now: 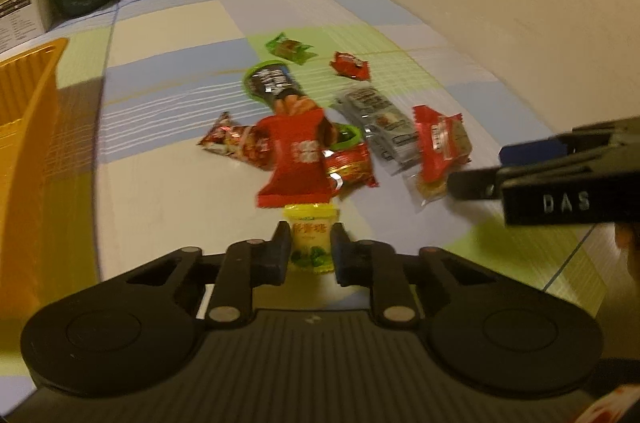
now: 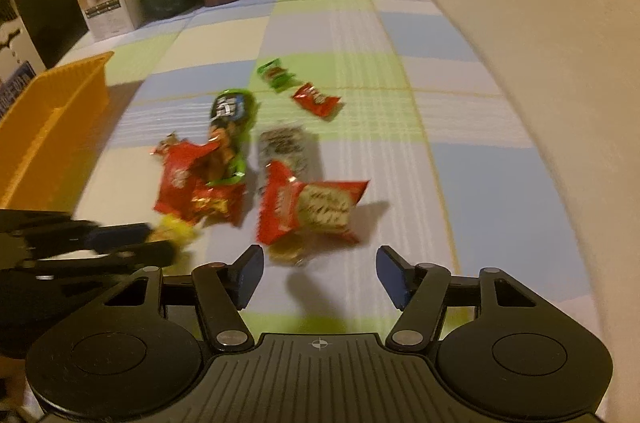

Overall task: Organize snacks
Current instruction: 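Grasp the yellow-green candy packet with the left tool while the right tool grasps the red-and-white candy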

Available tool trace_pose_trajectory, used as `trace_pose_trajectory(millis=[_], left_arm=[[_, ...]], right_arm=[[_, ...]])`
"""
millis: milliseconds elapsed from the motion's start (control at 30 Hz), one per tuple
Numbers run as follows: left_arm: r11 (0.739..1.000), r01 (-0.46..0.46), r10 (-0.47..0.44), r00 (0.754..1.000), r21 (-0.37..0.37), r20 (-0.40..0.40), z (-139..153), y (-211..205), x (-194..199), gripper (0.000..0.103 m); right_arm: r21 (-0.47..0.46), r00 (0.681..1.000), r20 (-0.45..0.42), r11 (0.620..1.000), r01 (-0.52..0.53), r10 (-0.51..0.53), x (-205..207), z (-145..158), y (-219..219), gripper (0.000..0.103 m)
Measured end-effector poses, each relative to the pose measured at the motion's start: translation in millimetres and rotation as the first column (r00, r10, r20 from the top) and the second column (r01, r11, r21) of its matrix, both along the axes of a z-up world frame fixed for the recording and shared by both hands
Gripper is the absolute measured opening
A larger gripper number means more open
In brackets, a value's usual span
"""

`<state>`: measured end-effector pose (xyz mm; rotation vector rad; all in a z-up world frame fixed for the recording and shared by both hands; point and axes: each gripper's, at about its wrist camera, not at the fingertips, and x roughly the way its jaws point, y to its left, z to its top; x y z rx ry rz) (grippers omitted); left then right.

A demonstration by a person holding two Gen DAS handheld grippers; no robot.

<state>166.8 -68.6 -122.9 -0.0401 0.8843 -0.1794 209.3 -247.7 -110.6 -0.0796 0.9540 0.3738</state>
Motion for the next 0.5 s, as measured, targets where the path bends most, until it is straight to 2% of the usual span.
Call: trace_pose_trajectory(millis=[233,433,500], left_arm=[[0.998,-0.044,0.044,0.999,-0.037,0.013,8.3,19.6,-16.8,0.017],[0.996,-0.054,0.055,0.998,-0.064,0.012,11.9,24.3,-23.7,0.017],[0.995,-0.059,0.06,0.998,-0.075,0.009,11.5,26.4,-24.9,0.017]], right_arm=[[-0.169,0.986,0.085,0.977,-0.128,0.144,6.9,-2.6,11.1,0.064],[-0.286,0.925,0.128,0.906,-0.311,0.358,10.3,-14.0,34.4,0.063],[-0.29,0.918,0.126,0.899,-0.328,0.375,12.5,-14.2,37.6,0.056]])
